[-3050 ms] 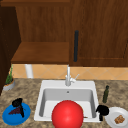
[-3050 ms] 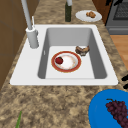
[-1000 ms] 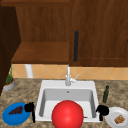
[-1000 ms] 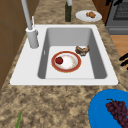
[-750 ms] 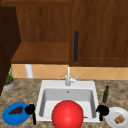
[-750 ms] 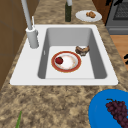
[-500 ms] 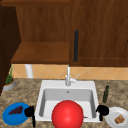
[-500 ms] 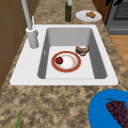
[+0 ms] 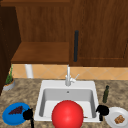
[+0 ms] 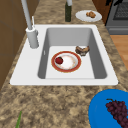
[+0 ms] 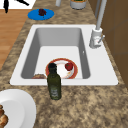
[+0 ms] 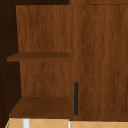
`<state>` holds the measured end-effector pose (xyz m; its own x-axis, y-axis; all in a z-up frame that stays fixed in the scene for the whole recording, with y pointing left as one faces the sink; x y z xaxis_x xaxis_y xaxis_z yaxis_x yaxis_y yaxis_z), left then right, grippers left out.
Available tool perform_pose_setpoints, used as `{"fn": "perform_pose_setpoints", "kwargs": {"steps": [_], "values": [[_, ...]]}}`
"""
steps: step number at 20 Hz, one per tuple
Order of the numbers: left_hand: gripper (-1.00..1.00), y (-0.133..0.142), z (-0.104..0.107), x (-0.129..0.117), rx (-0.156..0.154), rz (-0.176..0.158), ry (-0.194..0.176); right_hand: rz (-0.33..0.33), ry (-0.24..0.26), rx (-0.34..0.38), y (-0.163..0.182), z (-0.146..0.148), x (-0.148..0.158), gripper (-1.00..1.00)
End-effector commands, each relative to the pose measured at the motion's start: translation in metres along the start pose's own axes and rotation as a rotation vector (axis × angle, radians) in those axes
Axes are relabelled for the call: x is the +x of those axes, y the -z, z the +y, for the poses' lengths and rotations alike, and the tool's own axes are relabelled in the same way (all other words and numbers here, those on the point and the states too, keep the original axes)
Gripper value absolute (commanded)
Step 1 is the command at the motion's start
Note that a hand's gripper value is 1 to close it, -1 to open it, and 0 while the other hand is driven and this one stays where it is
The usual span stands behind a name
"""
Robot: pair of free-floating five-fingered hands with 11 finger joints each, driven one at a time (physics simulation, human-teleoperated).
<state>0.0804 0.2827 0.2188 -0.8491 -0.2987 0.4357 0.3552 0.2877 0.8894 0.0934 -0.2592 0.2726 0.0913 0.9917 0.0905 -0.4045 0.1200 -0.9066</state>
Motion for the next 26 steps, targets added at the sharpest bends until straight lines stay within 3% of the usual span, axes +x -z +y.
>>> {"fn": "perform_pose_setpoints", "kwargs": {"steps": [1,7,8,12,17,26], "values": [[-1.00,0.000,0.000,0.000,0.000,0.000,0.000,0.000,0.000,0.000,0.000,0.000,0.000,0.00],[-1.00,0.003,-0.001,0.001,0.001,0.008,0.003,0.000,0.000,0.000,0.000,0.000,0.000,0.00],[0.00,0.000,0.000,0.000,0.000,0.000,0.000,-0.022,-0.008,-0.019,-0.001,-0.003,-0.002,-1.00],[0.00,0.000,0.000,0.000,-0.005,-0.003,0.018,-0.017,0.010,0.032,0.011,-0.017,0.005,-1.00],[0.00,0.001,0.000,0.000,0.002,0.001,0.032,-0.021,-0.017,0.041,0.030,-0.028,0.021,-1.00],[0.00,0.001,-0.001,0.000,0.010,0.005,0.044,-0.008,-0.015,0.003,0.073,-0.063,0.054,-1.00]]}}
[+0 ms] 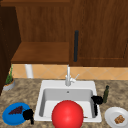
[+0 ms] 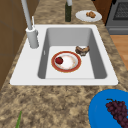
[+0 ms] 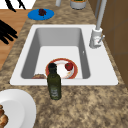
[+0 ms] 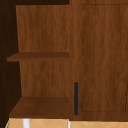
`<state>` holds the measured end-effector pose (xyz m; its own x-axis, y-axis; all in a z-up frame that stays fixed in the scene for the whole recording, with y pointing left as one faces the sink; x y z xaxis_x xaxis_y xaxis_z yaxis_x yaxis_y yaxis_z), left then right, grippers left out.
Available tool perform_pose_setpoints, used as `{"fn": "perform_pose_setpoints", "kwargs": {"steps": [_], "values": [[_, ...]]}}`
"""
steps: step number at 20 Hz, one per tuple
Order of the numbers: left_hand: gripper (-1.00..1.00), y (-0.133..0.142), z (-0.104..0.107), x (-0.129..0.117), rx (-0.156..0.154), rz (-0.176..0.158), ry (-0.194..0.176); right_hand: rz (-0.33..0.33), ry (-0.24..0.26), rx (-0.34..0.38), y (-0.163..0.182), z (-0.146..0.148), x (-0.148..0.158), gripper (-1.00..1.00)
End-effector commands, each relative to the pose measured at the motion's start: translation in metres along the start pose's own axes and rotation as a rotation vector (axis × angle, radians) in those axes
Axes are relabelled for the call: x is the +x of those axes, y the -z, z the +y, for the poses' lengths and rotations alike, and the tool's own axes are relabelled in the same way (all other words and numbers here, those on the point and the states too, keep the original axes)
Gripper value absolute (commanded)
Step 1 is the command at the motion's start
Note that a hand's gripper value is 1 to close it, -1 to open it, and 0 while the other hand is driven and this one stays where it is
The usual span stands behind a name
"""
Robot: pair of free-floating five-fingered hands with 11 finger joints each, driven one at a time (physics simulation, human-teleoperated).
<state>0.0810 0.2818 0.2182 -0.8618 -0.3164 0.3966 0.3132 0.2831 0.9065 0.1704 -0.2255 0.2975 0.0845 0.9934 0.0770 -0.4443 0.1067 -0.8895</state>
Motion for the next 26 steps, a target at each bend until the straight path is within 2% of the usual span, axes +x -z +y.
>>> {"fn": "perform_pose_setpoints", "kwargs": {"steps": [1,8,15,23,26], "values": [[0.00,0.000,0.000,0.000,0.000,0.000,0.000,-0.007,0.005,-0.047,0.019,-0.020,0.013,-1.00],[0.00,0.000,0.000,0.000,0.002,0.002,0.003,-0.005,0.005,-0.020,0.064,-0.054,0.034,-1.00],[0.00,0.000,0.000,0.000,0.004,0.003,0.005,-0.012,0.012,-0.091,0.101,-0.091,0.058,-1.00],[0.00,0.000,0.000,0.000,0.004,0.003,0.005,-0.015,0.022,-0.231,0.133,-0.126,0.084,-1.00],[0.00,0.000,0.000,0.000,0.004,0.003,0.005,-0.015,0.018,-0.245,0.150,-0.136,0.097,-1.00]]}}
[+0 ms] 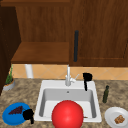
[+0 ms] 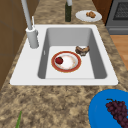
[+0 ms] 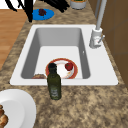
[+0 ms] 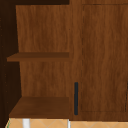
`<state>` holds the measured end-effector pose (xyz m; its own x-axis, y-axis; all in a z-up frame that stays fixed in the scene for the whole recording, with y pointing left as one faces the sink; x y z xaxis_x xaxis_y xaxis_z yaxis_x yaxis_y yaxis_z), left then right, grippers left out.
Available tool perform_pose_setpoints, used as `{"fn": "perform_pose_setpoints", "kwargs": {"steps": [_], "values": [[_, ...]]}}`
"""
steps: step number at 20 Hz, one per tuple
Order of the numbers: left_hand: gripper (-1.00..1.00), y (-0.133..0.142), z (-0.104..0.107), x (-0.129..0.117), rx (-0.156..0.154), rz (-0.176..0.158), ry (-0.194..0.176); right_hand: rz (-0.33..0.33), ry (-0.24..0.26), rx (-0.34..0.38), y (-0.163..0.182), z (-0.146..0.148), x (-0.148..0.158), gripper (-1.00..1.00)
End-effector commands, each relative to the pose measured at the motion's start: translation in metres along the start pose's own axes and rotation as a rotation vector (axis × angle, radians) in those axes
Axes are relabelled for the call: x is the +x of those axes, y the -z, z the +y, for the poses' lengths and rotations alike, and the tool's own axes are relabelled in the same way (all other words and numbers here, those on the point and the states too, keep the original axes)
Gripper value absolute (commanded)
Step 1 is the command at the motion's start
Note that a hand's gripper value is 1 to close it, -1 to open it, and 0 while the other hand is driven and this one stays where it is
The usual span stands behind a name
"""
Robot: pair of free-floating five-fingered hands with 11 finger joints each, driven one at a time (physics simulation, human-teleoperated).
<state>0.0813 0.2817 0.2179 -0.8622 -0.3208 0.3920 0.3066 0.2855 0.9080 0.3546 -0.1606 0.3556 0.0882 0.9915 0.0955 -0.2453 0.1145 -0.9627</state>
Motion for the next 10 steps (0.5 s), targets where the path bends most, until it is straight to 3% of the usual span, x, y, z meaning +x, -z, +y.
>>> {"fn": "perform_pose_setpoints", "kwargs": {"steps": [1,10], "values": [[0.00,0.000,0.000,0.000,0.000,0.000,0.000,-0.012,-0.002,-0.007,0.026,-0.008,0.016,-1.00],[0.00,0.000,0.000,0.000,0.000,0.000,0.000,0.005,-0.004,0.110,0.091,-0.018,0.043,-1.00]]}}
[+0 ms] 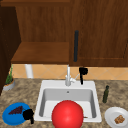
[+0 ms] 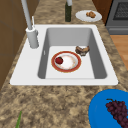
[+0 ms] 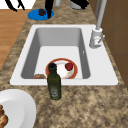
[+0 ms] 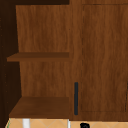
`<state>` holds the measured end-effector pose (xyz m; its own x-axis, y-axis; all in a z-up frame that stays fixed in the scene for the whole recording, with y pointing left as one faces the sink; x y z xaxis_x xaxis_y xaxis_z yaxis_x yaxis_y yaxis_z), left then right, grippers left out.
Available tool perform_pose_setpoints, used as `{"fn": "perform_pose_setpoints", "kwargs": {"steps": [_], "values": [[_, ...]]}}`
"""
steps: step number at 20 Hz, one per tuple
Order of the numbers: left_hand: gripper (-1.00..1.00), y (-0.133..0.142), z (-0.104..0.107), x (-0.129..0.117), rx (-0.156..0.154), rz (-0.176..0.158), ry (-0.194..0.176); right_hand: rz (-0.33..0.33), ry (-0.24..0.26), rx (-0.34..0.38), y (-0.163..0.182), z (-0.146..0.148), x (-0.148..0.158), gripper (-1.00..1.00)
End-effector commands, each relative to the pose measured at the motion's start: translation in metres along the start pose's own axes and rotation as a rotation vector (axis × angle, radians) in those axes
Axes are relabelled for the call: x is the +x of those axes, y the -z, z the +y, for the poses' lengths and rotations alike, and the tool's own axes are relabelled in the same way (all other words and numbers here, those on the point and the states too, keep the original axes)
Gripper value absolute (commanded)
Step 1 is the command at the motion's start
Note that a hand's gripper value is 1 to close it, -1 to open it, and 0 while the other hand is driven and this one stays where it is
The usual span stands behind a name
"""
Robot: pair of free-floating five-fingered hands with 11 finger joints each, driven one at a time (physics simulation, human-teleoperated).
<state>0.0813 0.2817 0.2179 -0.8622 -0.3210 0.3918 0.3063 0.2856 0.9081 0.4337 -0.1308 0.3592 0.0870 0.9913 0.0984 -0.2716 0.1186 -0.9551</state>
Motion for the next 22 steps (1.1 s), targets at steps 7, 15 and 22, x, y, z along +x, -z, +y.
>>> {"fn": "perform_pose_setpoints", "kwargs": {"steps": [7,15,22], "values": [[0.00,0.000,0.000,0.000,0.000,0.000,0.000,0.015,-0.013,0.216,0.041,0.001,0.028,-1.00],[0.00,0.000,0.000,0.000,0.000,0.000,0.000,0.013,-0.048,0.388,0.083,0.008,0.043,-1.00],[0.00,0.000,0.000,0.000,0.000,0.000,0.000,-0.038,-0.101,0.453,0.132,0.028,0.038,-1.00]]}}
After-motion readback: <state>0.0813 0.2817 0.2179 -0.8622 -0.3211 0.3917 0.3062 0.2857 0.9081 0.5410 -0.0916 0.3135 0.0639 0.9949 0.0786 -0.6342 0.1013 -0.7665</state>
